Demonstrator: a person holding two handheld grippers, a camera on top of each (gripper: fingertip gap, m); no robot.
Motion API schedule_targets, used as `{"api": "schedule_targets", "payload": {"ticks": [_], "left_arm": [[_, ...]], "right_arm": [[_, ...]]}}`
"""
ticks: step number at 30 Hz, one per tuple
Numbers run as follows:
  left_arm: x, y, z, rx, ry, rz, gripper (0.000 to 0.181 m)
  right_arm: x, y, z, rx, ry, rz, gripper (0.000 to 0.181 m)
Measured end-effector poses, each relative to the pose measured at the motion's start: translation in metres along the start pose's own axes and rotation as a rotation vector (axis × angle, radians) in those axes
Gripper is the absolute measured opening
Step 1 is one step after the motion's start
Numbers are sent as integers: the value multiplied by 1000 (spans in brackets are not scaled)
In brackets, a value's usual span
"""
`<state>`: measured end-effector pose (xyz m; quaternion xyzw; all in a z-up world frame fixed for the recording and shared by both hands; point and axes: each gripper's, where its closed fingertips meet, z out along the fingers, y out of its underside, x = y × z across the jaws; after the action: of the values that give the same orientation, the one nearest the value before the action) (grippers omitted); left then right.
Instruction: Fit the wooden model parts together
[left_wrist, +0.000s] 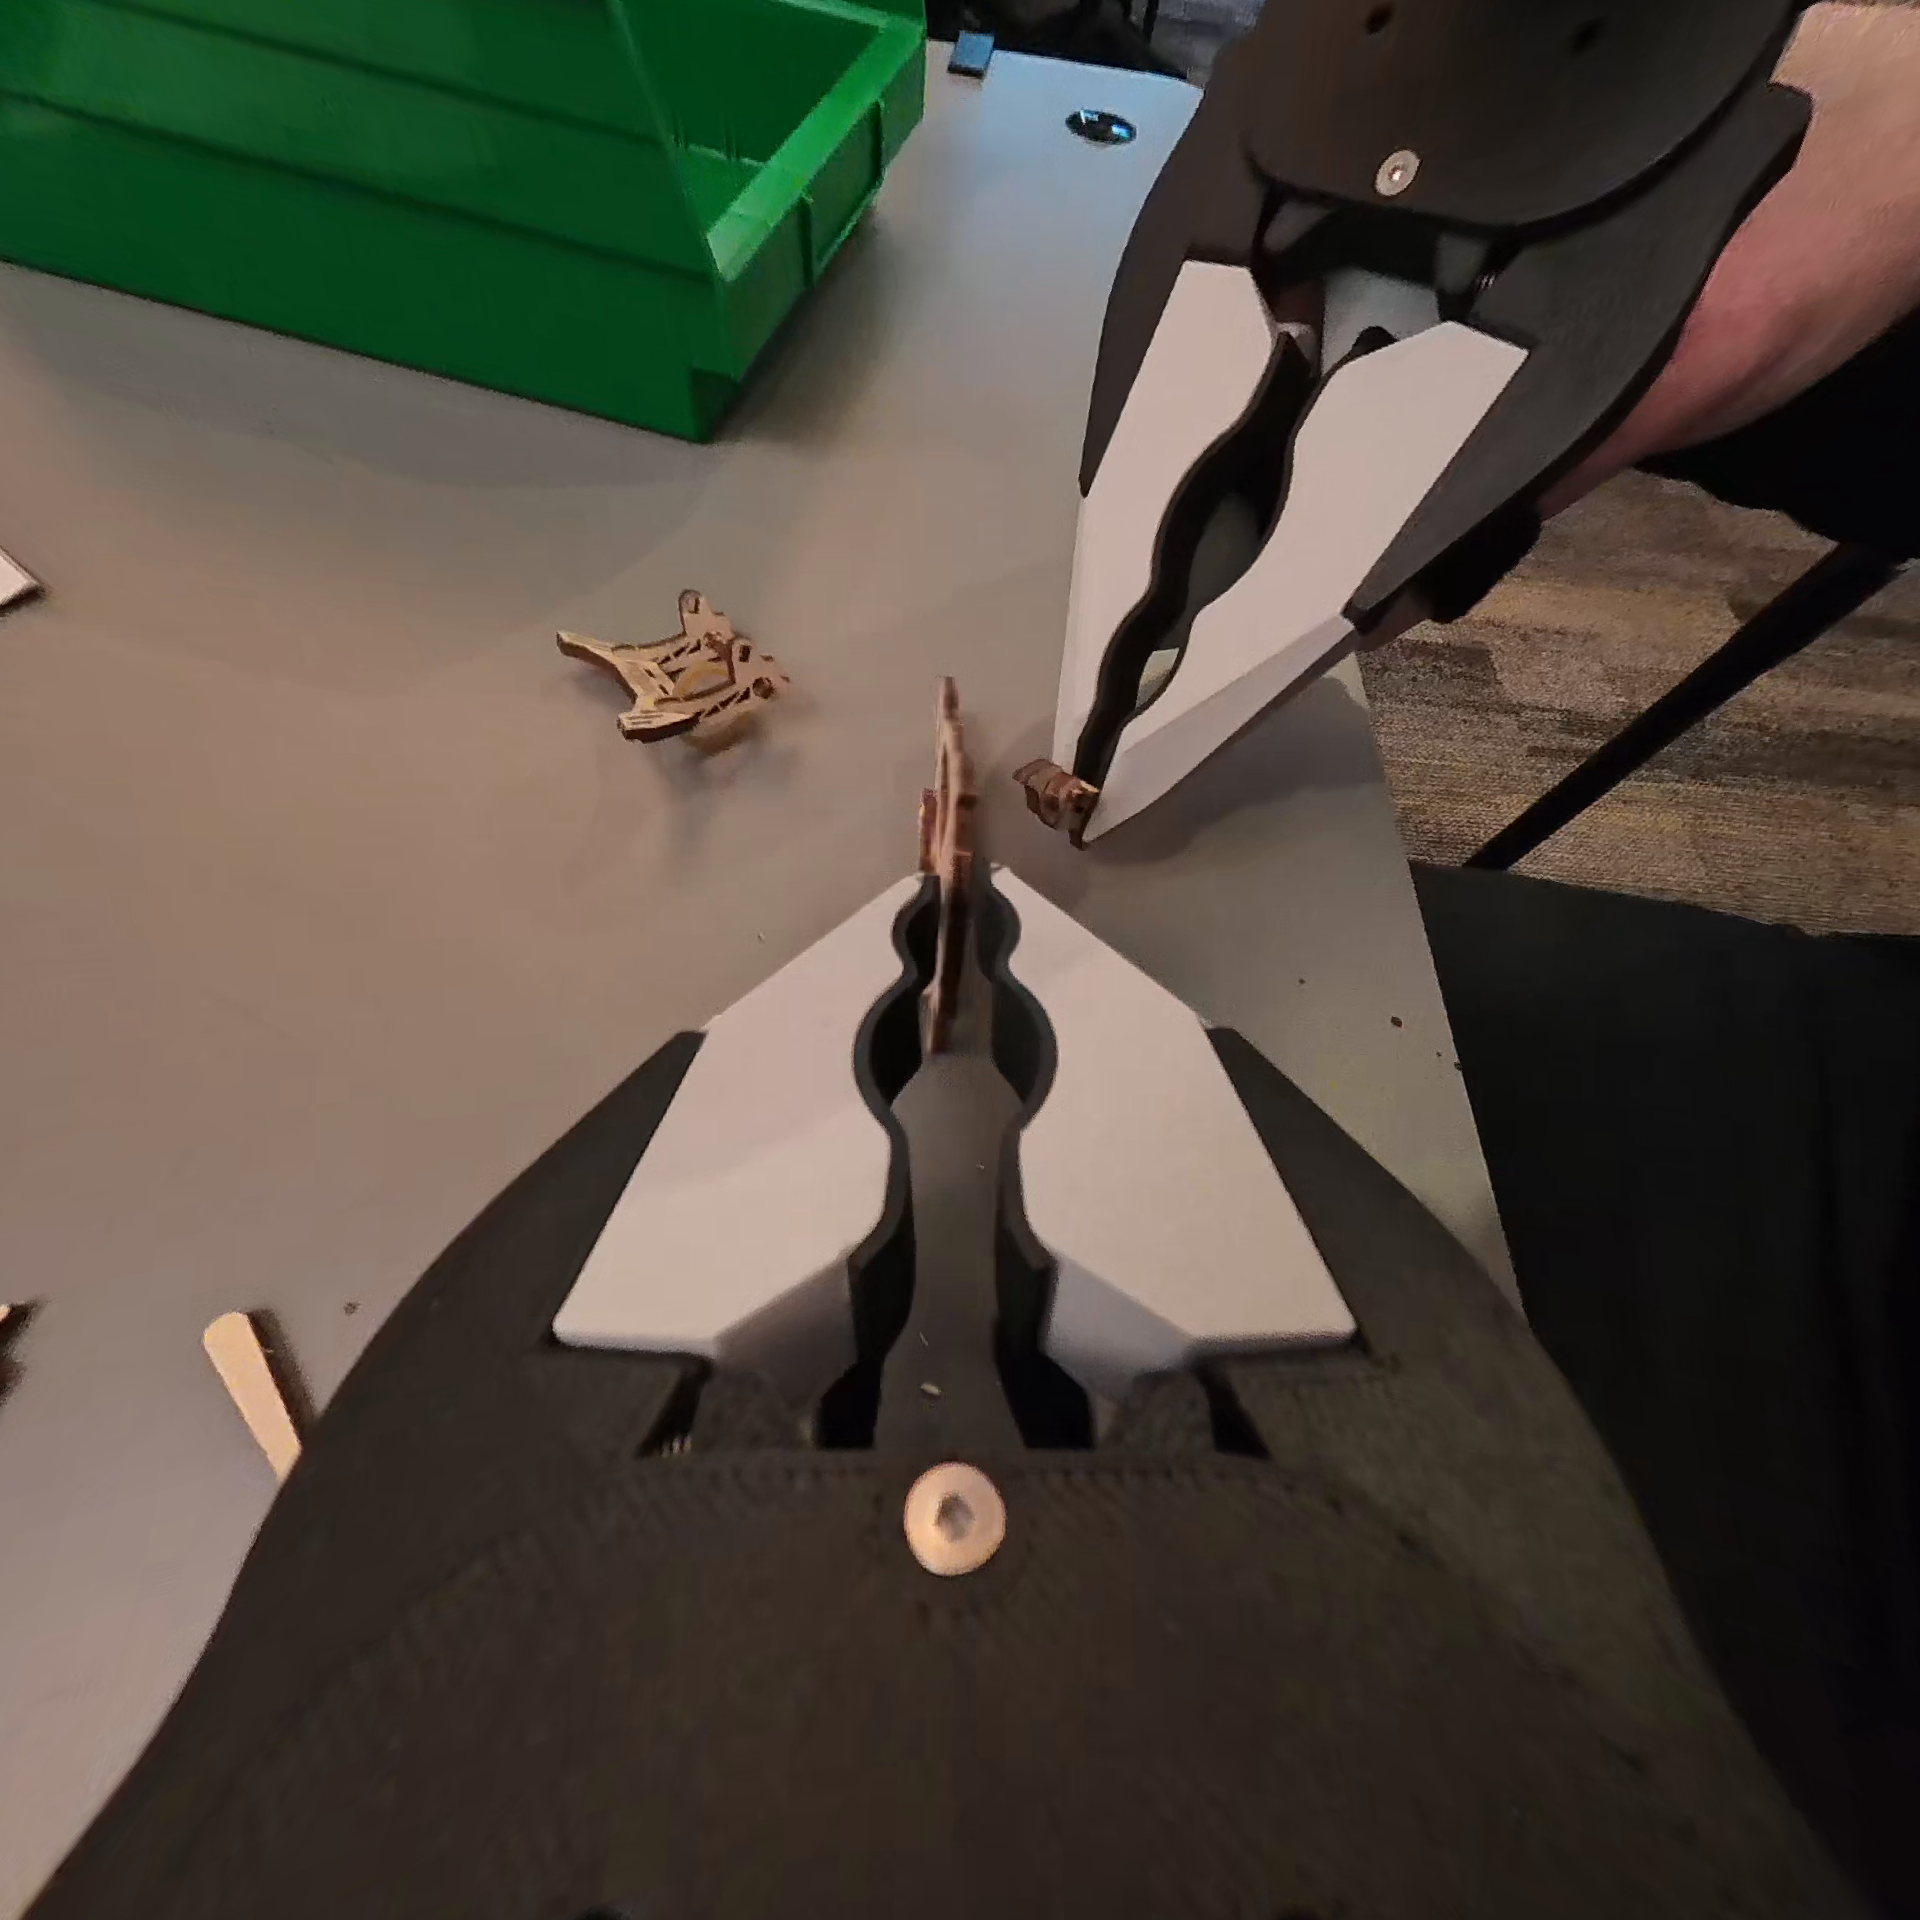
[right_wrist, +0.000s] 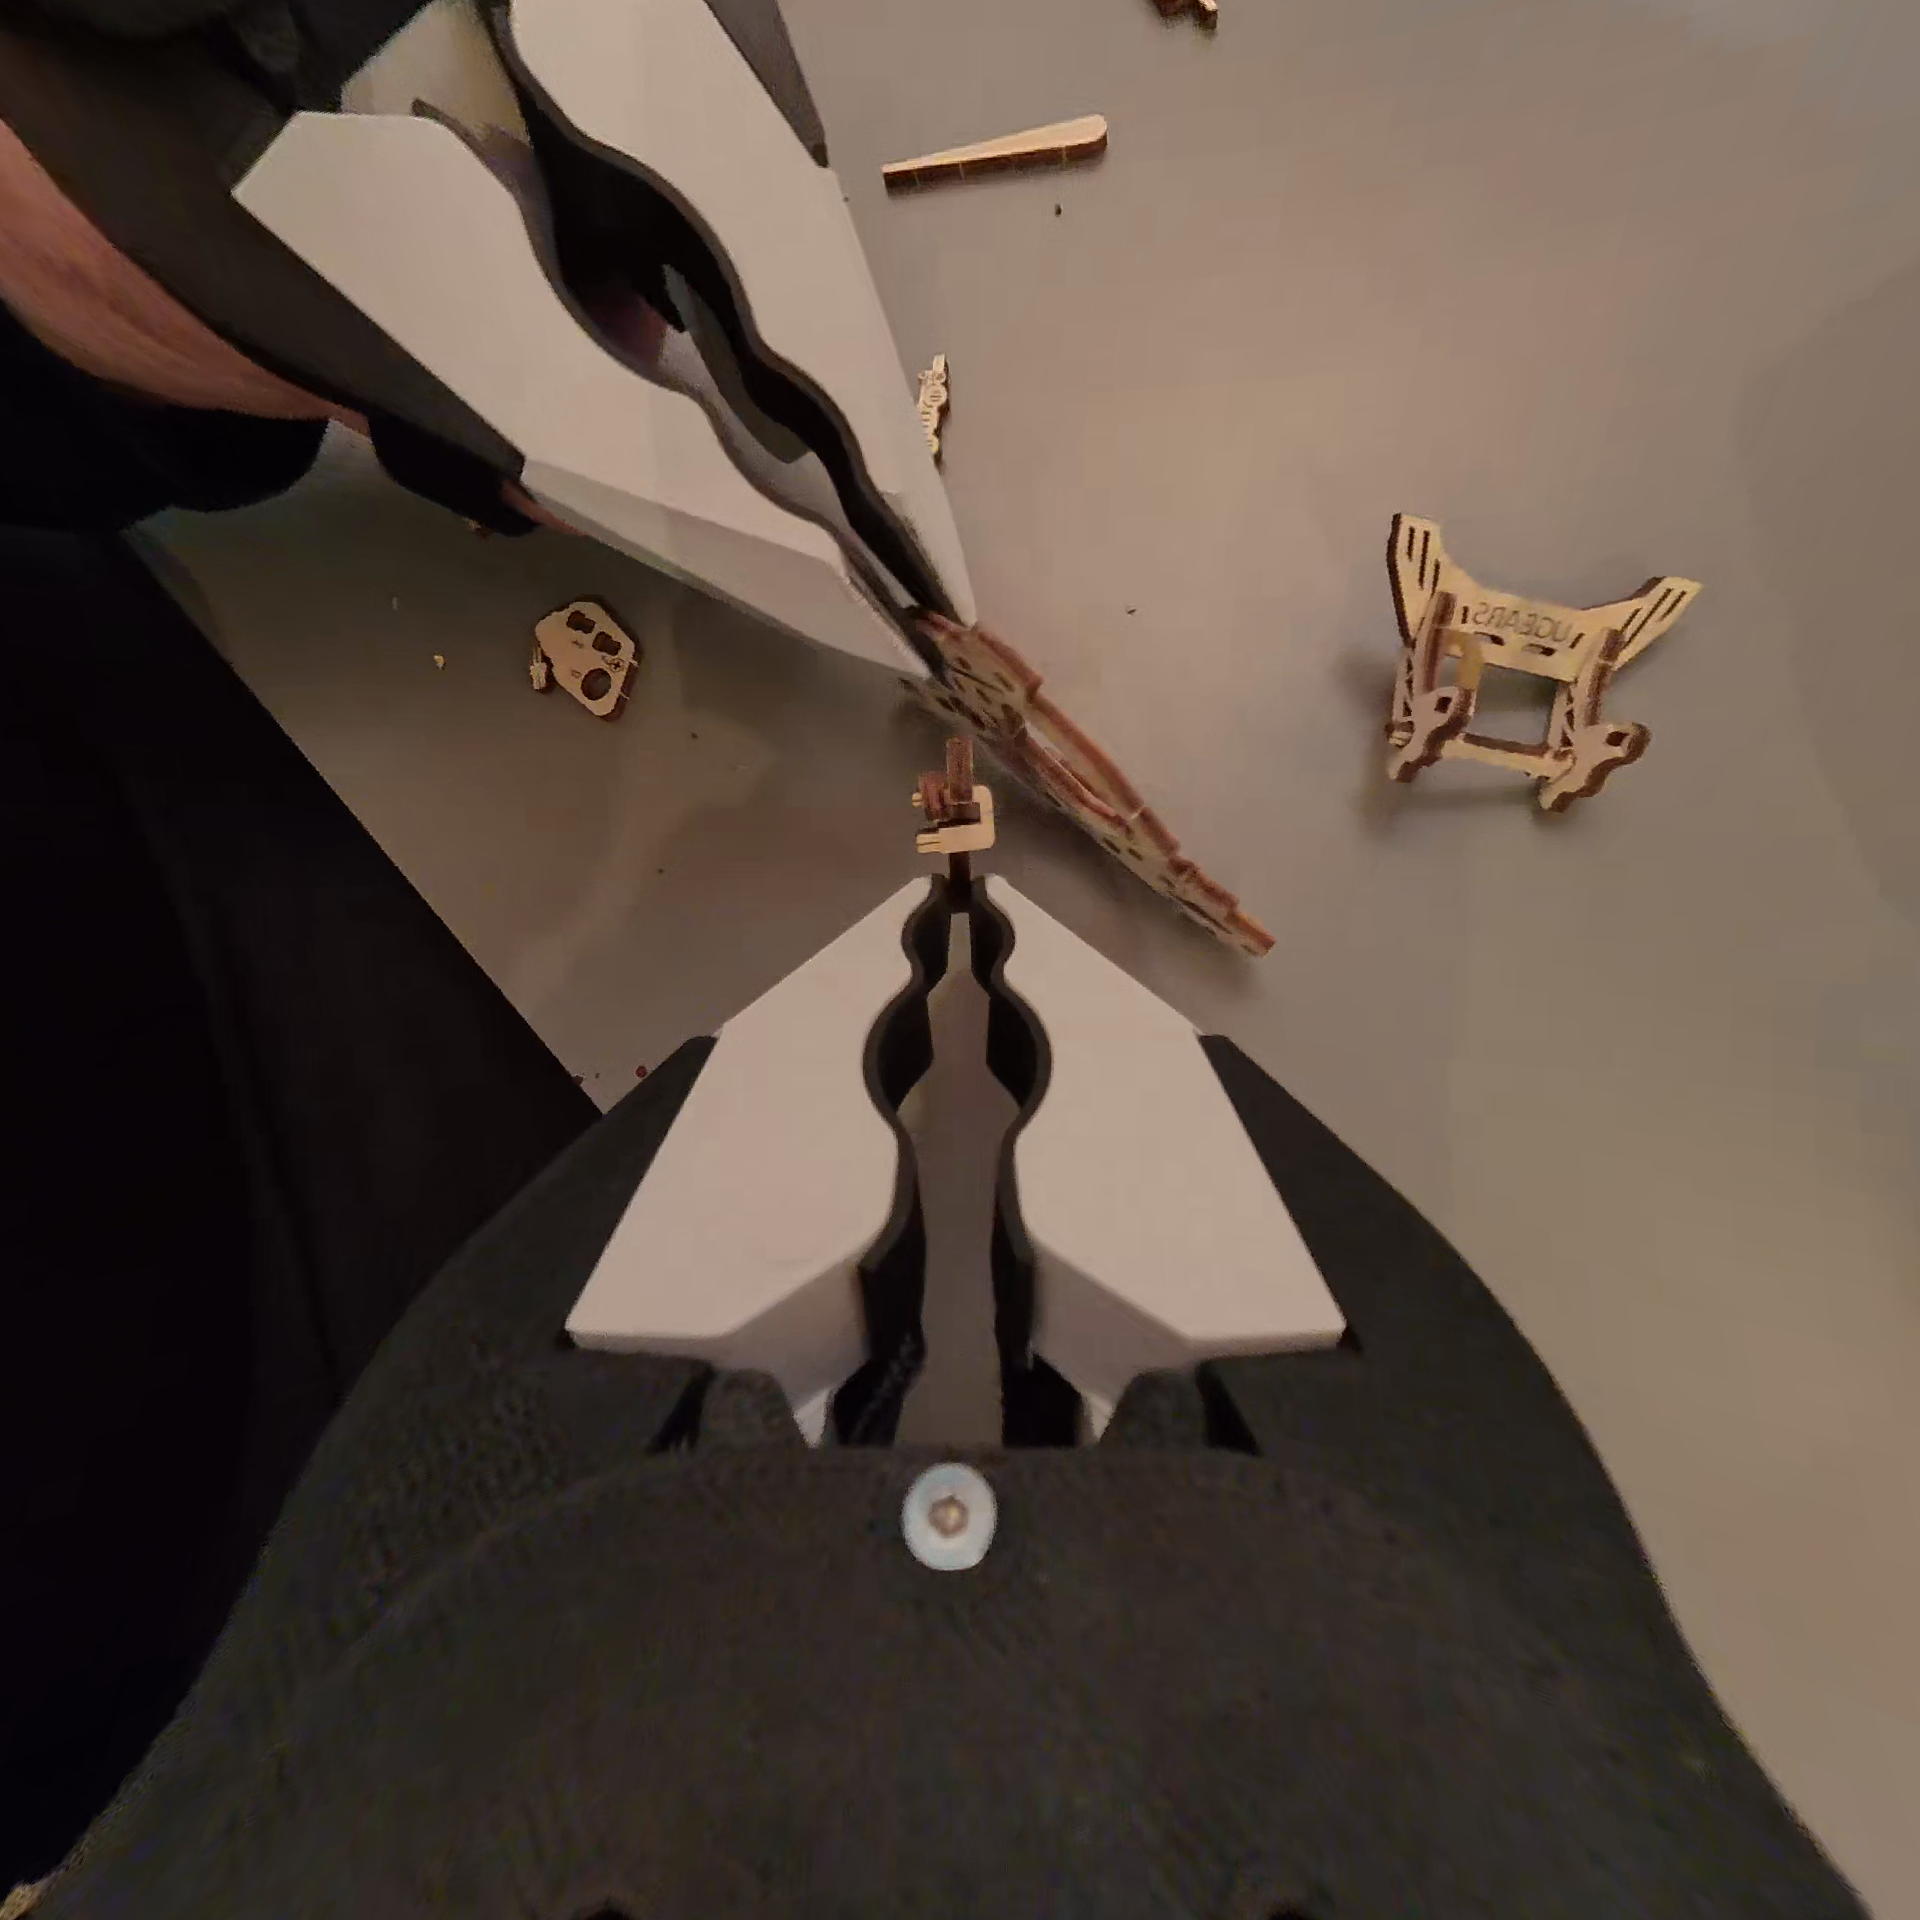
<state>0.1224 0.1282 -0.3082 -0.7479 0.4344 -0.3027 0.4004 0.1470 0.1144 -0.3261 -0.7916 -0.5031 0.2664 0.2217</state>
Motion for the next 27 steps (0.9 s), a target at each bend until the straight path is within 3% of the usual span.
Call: {"api": "schedule_targets", "payload": {"ticks": [5, 11, 15, 17, 23, 27], "left_arm": [[-1, 7, 2, -44, 23, -23, 4], [-2, 10, 3, -66, 18, -22, 24], [-1, -3, -7, -19, -44, 13, 37], [4, -9, -16, -6, -84, 69, 33], [41, -14, -17, -30, -17, 15, 28], [51, -11, -15, -43, 8, 78, 26]], "right_arm": [[1, 3, 2, -39, 14, 3, 0], [0, 4, 5, -61, 11, 16, 0], [-5, 5, 2, -50, -6, 15, 0], [-10, 7, 0, -47, -13, -3, 0], [-26, 0, -11, -37, 19, -189, 0], [-40, -5, -16, -44, 16, -276, 0]]}}
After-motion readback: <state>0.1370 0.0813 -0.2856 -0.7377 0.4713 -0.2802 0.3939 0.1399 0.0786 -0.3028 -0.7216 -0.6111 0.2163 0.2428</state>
